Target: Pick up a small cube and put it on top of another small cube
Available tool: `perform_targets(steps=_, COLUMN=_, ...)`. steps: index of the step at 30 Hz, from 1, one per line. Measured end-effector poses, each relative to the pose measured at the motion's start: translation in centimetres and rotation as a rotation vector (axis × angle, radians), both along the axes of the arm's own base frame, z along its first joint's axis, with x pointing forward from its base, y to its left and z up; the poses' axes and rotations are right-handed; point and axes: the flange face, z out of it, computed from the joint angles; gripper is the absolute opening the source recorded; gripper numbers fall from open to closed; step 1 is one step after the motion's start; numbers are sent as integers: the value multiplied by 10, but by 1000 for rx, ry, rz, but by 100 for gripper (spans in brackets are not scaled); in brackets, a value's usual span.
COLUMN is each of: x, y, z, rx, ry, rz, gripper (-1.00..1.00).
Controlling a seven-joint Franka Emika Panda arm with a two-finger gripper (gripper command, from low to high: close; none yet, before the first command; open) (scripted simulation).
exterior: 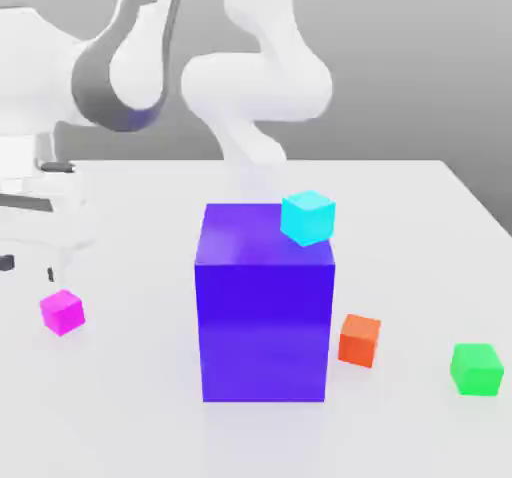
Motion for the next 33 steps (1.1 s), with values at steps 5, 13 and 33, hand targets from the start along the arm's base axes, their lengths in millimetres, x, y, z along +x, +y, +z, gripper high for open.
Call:
perform_targets(steps=5, x=-70, y=-16, z=-57, rx=-5, ry=130, rz=-89, gripper=0)
perform_targets(steps=13, x=-72, y=-20, z=-95, rx=-16, ry=139, rz=-87, gripper=0)
perform_targets(steps=33, x=-71, y=-20, z=-80, rx=-15, ry=137, rz=-86, gripper=-100)
